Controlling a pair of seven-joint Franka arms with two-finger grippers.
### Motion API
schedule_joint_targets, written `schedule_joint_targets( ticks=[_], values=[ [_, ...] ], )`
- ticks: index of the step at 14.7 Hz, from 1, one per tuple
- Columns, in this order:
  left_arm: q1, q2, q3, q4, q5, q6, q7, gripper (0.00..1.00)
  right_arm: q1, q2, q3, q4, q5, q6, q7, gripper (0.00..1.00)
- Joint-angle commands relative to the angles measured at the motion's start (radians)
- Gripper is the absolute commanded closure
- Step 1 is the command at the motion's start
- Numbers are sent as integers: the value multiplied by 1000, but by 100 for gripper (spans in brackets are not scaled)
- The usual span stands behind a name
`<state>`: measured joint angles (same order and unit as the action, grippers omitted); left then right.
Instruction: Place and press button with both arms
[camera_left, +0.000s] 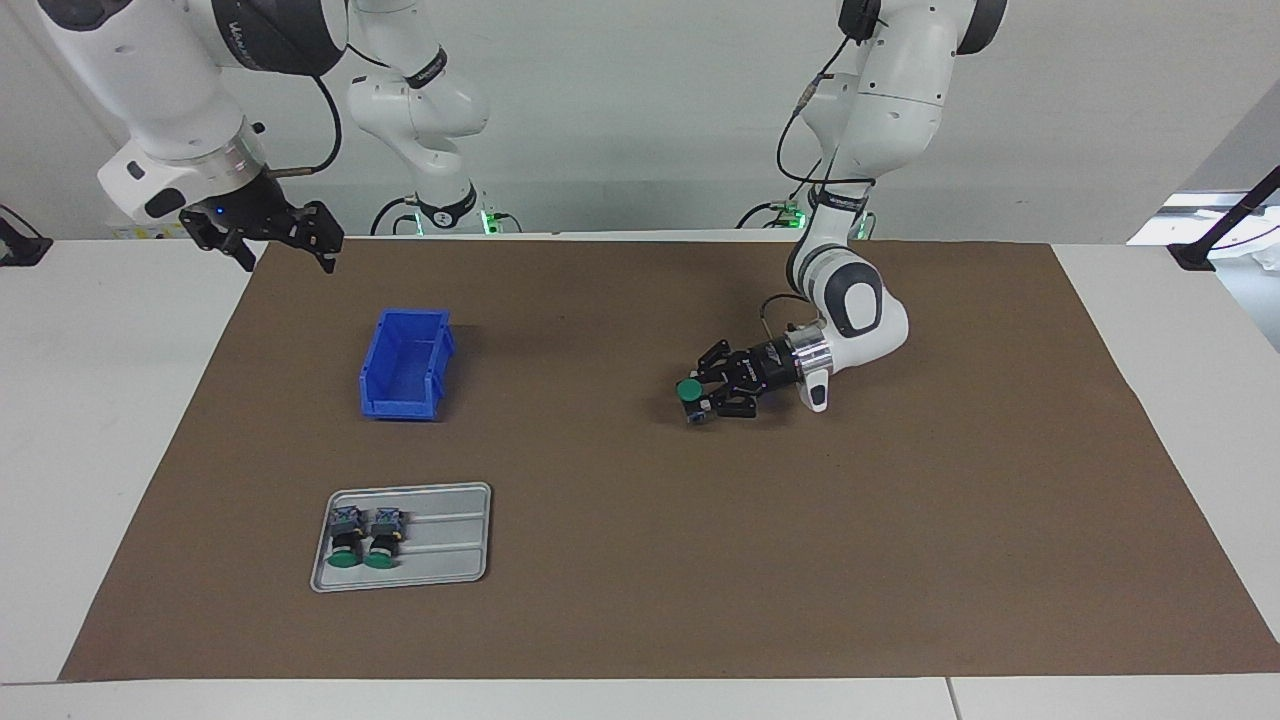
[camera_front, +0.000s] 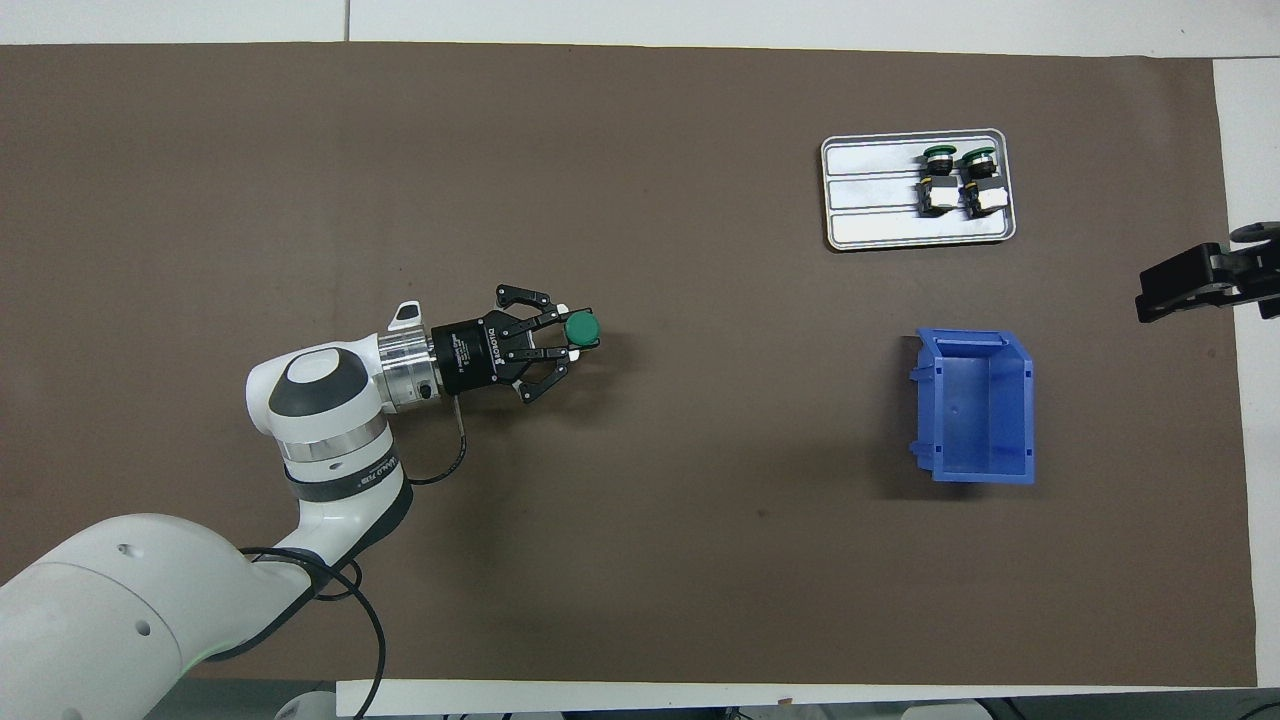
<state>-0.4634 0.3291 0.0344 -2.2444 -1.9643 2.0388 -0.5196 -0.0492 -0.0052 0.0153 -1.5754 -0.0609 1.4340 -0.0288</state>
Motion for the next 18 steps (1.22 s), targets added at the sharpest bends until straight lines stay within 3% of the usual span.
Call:
schedule_joint_targets(
  ticks=[1, 18],
  values=[
    [-9, -2, 7, -18, -28, -15, 24, 75, 0, -22, -3, -24, 6, -3, -11, 1],
    [-32, -2, 7, -29, -47, 20, 43, 61, 0, -22, -3, -24, 6, -3, -11, 1]
  ],
)
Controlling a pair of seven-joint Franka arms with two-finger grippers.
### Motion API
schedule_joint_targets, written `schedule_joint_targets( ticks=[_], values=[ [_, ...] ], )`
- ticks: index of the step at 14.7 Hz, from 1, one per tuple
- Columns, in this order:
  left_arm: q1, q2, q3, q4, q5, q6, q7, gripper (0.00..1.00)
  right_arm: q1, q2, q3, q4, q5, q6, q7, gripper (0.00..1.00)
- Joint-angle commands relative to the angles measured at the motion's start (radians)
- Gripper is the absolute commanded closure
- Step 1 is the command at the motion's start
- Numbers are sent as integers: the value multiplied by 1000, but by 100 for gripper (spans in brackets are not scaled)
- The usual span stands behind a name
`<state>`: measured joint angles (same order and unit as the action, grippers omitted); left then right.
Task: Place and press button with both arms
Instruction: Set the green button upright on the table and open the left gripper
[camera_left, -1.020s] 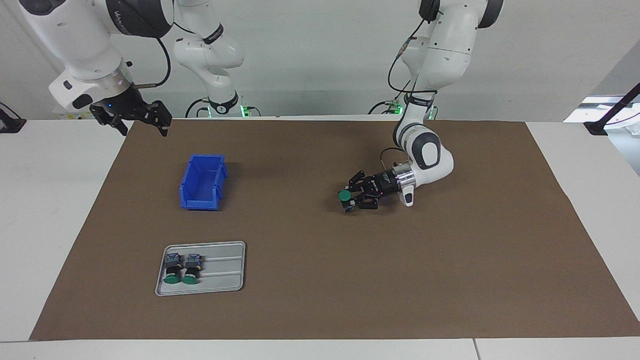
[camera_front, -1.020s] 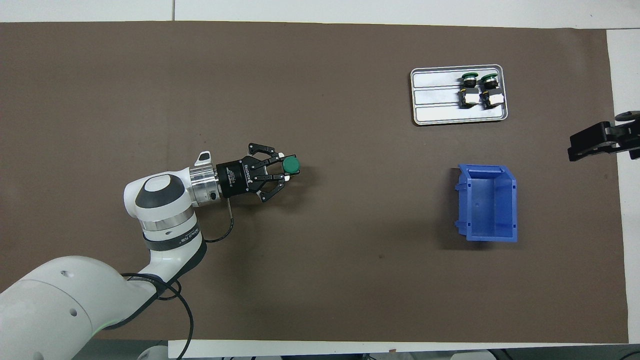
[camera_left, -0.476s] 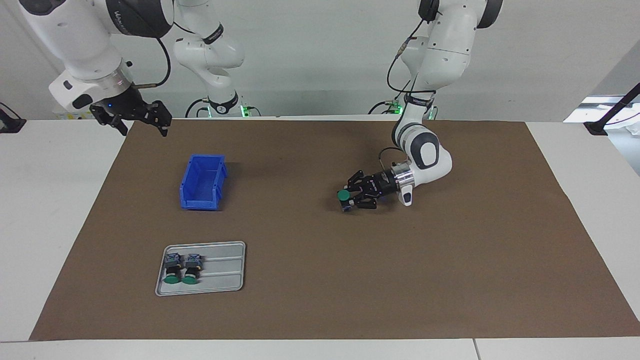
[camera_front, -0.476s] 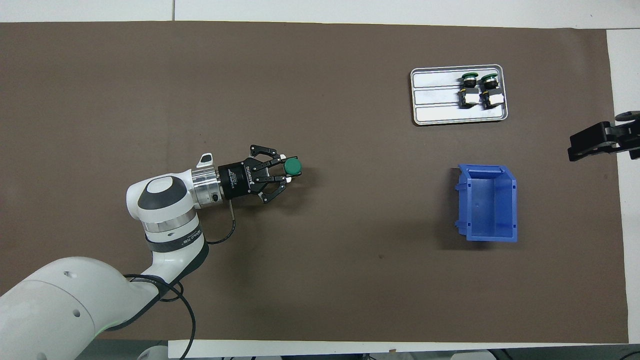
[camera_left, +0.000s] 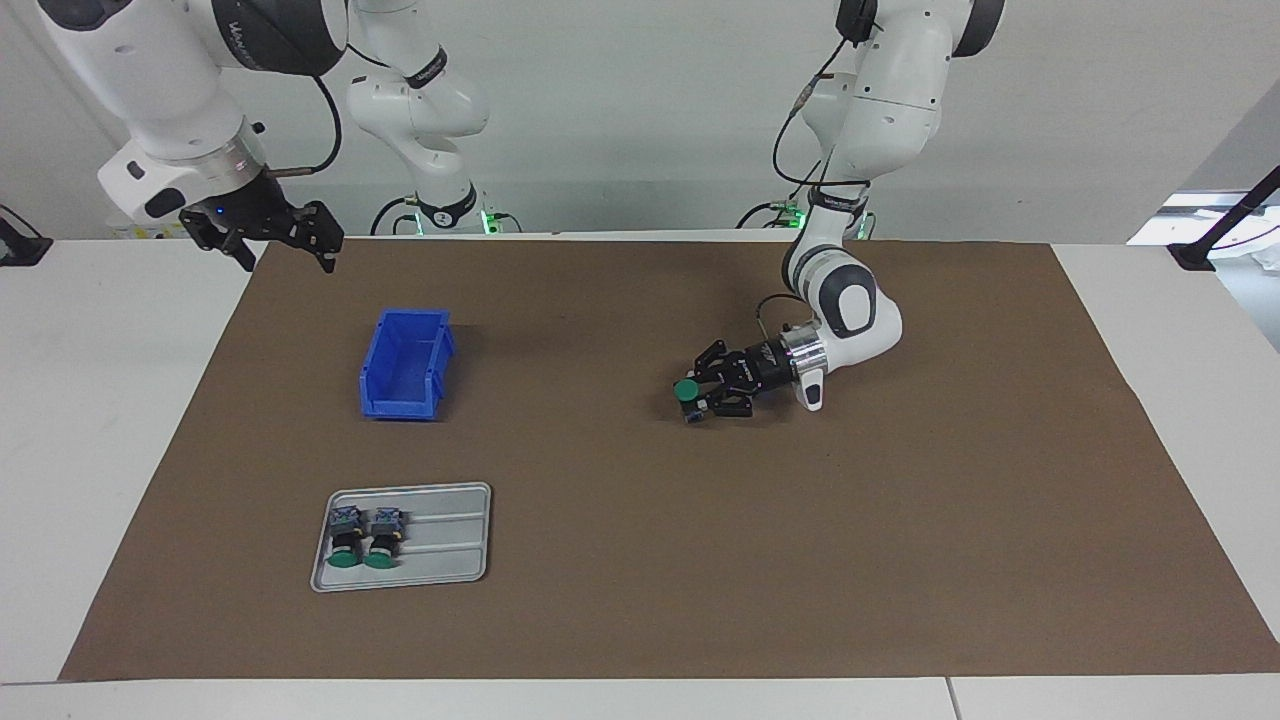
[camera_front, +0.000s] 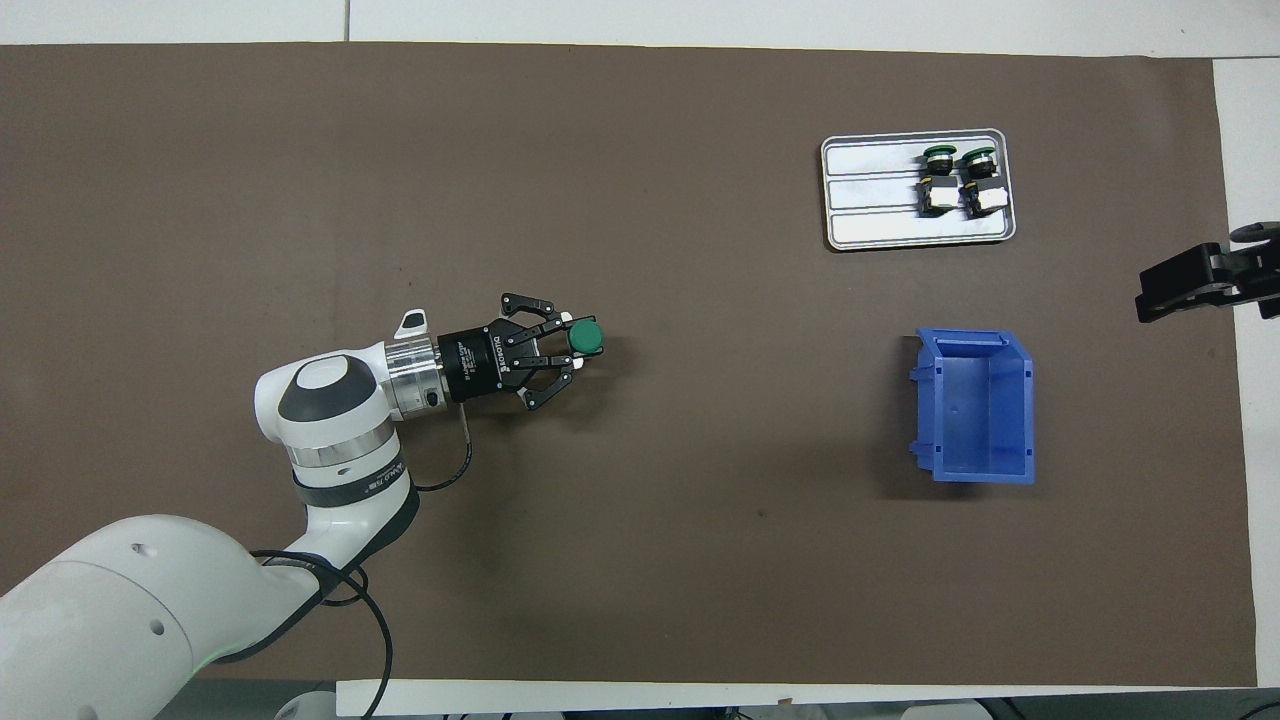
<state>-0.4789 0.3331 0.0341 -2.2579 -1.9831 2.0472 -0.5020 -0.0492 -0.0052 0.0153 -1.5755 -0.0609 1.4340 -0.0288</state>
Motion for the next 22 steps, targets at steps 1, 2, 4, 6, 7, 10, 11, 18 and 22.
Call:
schedule_joint_targets(
  ticks=[1, 2, 4, 6, 7, 10, 11, 18, 22],
  values=[
    [-17, -6, 7, -15, -28, 11, 28, 59, 0, -22, -3, -24, 4, -3, -11, 1],
    [-17, -6, 7, -15, -28, 13, 28, 57, 0, -22, -3, -24, 6, -3, -11, 1],
    [-17, -12, 7, -15, -28, 25, 26, 49, 0, -22, -3, -24, 6, -3, -11, 1],
    [-20, -26, 7, -15, -26, 73, 22, 44, -1, -22, -3, -24, 6, -3, -11, 1],
    [-29, -29, 7, -14, -26, 83, 16, 41, -1, -22, -3, -24, 6, -3, -11, 1],
    [-33, -45, 7, -14, -26, 126, -1, 32, -1, -22, -3, -24, 6, -3, -11, 1],
    [-33, -48, 7, -14, -26, 128, -6, 31, 0, -22, -3, -24, 6, -3, -11, 1],
    [-40, -71, 10, -8, -17, 183, -49, 0, -1, -22, -3, -24, 6, -3, -11, 1],
    [-63, -115, 13, -17, -8, 249, -52, 0, -1, -22, -3, -24, 4, -3, -11, 1]
  ],
)
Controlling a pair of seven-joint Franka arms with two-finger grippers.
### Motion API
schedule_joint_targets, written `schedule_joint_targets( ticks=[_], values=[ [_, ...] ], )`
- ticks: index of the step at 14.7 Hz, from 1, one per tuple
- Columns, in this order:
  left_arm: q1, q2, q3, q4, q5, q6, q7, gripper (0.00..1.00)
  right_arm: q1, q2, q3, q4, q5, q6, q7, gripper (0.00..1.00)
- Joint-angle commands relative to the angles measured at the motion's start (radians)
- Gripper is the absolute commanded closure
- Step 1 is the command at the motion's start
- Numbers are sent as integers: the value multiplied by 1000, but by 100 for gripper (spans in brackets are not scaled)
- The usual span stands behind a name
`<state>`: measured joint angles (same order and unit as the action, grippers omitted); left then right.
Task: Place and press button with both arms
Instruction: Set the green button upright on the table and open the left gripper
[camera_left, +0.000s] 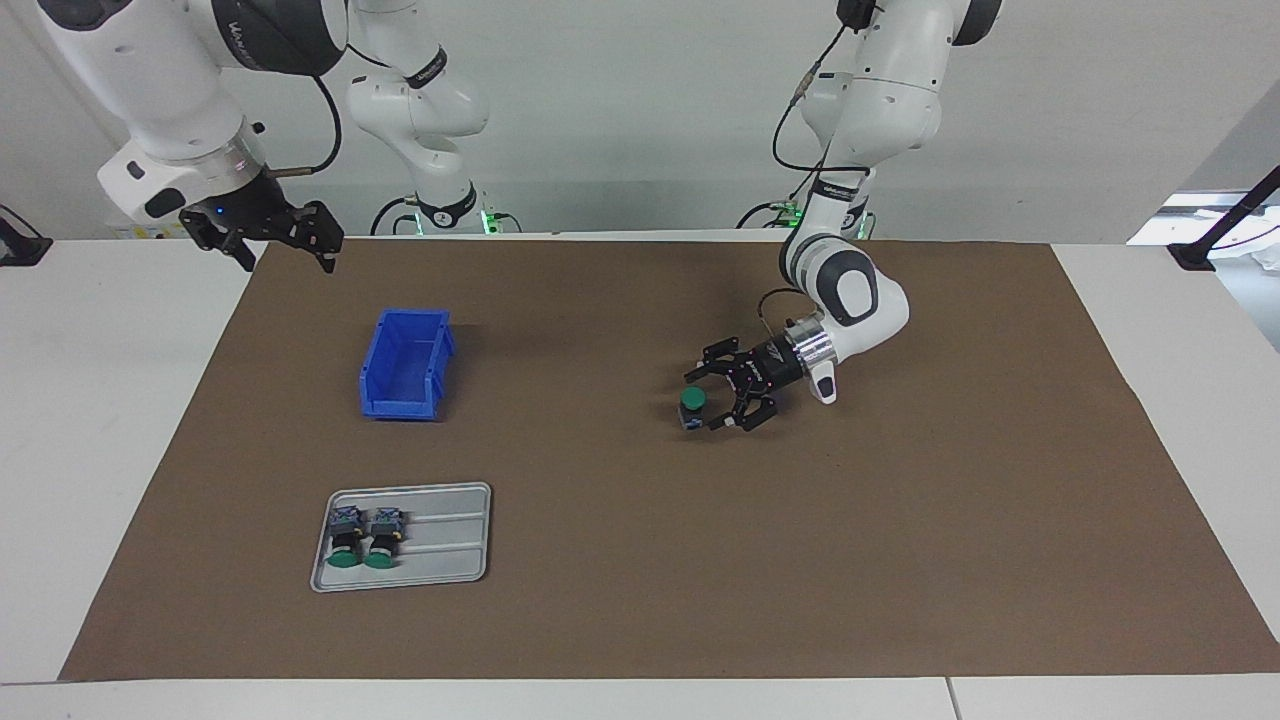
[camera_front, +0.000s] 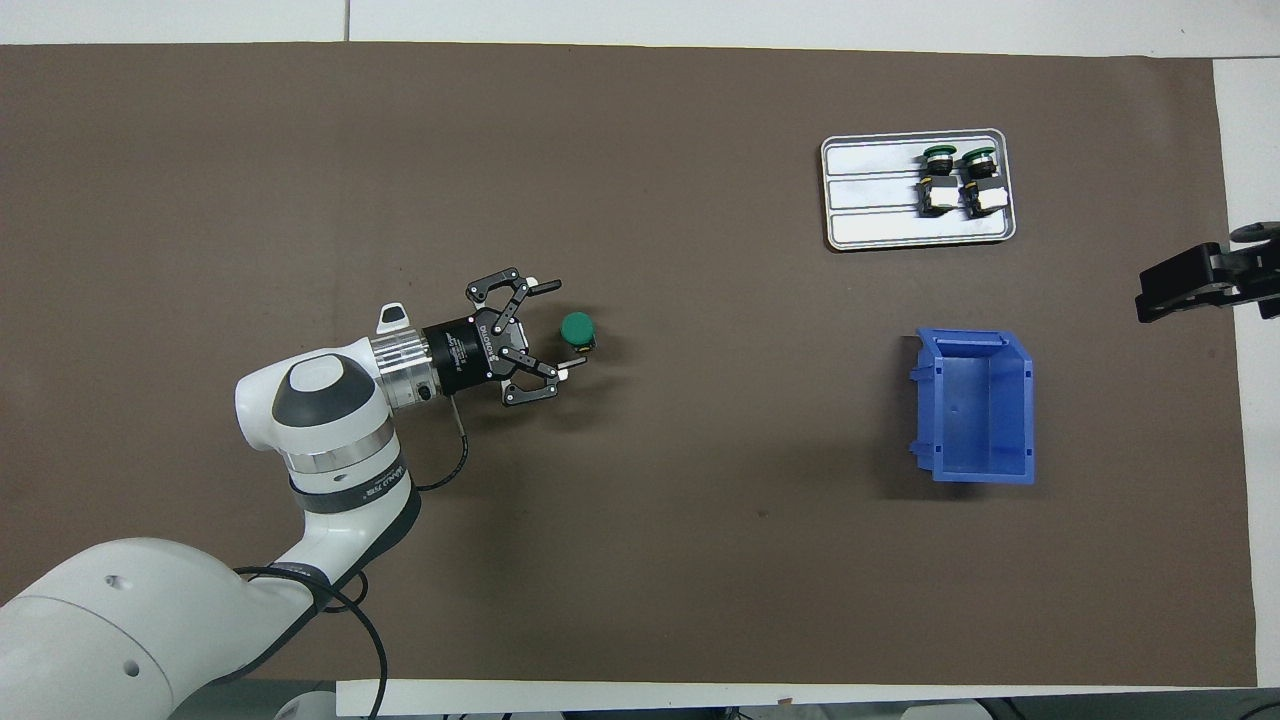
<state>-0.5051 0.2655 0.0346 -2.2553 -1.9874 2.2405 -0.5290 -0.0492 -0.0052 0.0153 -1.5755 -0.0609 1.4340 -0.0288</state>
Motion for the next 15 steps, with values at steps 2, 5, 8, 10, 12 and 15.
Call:
schedule_joint_targets(
  ticks=[2, 5, 8, 10, 12, 15],
  values=[
    [-58, -84, 11, -20, 5, 146, -28, 0, -1, -22, -3, -24, 4, -3, -11, 1],
    [-102, -112, 11, -10, 18, 287, -26, 0, -1, -22, -3, -24, 6, -3, -11, 1],
    [-93, -150, 14, -16, 103, 297, -28, 0, 0, -22, -3, -24, 6, -3, -11, 1],
    [-92, -164, 16, -18, 203, 304, -29, 0, -1, -22, -3, -24, 6, -3, -11, 1],
    [-89, -178, 18, -18, 301, 309, -29, 0, 0, -22, -3, -24, 4, -3, -11, 1],
    [-63, -212, 19, -18, 347, 309, -29, 0, 0, -22, -3, -24, 6, -3, -11, 1]
  ],
)
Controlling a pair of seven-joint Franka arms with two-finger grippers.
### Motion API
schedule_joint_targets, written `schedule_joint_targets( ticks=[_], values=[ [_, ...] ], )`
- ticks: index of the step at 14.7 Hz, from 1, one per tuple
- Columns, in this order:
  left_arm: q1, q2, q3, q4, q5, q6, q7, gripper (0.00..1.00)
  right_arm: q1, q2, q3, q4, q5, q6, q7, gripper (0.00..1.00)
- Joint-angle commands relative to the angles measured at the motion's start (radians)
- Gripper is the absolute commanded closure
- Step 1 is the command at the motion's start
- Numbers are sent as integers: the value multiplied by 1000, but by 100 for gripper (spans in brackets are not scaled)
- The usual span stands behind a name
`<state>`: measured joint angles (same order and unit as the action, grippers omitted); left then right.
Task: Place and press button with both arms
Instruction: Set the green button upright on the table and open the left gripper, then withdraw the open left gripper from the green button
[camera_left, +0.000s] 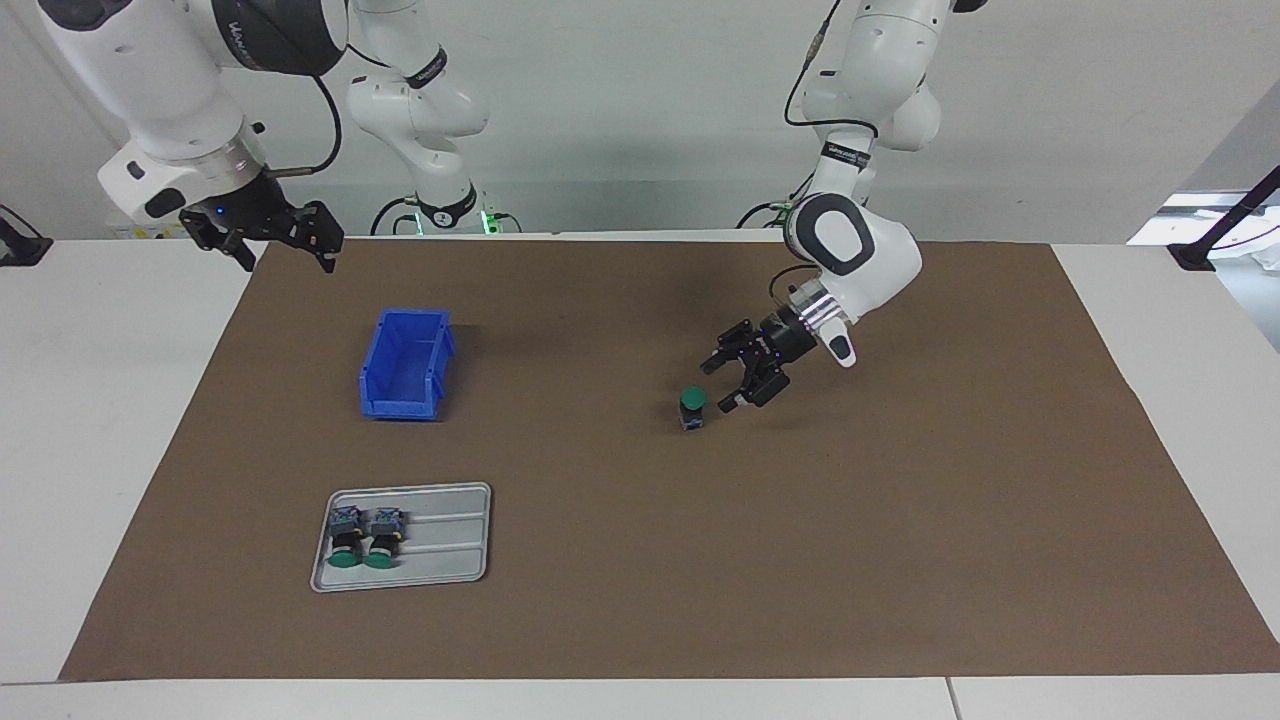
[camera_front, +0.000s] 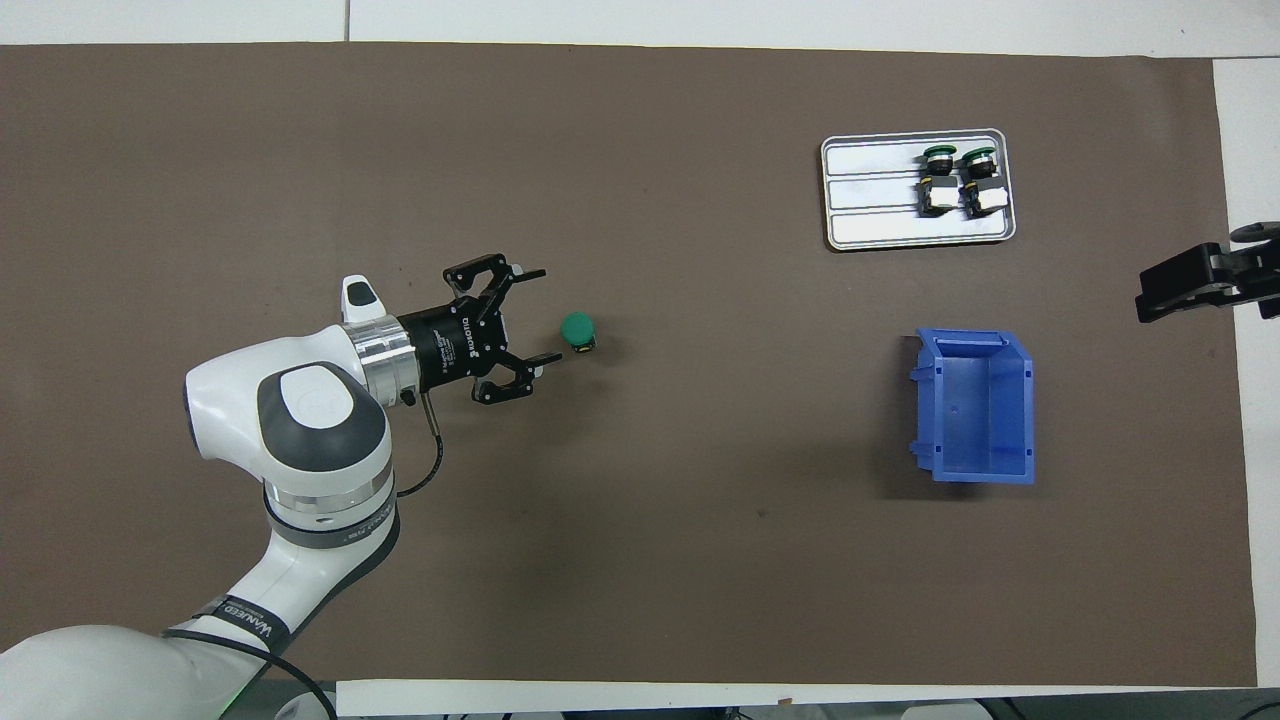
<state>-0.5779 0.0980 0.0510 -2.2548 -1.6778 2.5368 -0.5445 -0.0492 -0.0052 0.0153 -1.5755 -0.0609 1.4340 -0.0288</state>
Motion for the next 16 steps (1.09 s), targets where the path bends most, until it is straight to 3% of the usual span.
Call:
schedule_joint_targets(
  ticks=[1, 8, 11, 14, 16],
  values=[
    [13, -47, 3, -19, 44, 13, -12, 0, 0, -22, -3, -24, 6, -3, -11, 1],
    [36, -72, 3, -5, 439, -42, -12, 0, 0, -22, -3, -24, 6, -3, -11, 1],
    [62, -58, 3, 73, 701, -174, -69, 0, 0, -22, -3, -24, 6, -3, -11, 1],
    [73, -41, 3, 135, 861, -222, -120, 0, -1, -22, -3, -24, 6, -3, -11, 1],
    [67, -15, 3, 203, 1078, -274, -126, 1, 0, -22, -3, -24, 4, -3, -11, 1]
  ],
)
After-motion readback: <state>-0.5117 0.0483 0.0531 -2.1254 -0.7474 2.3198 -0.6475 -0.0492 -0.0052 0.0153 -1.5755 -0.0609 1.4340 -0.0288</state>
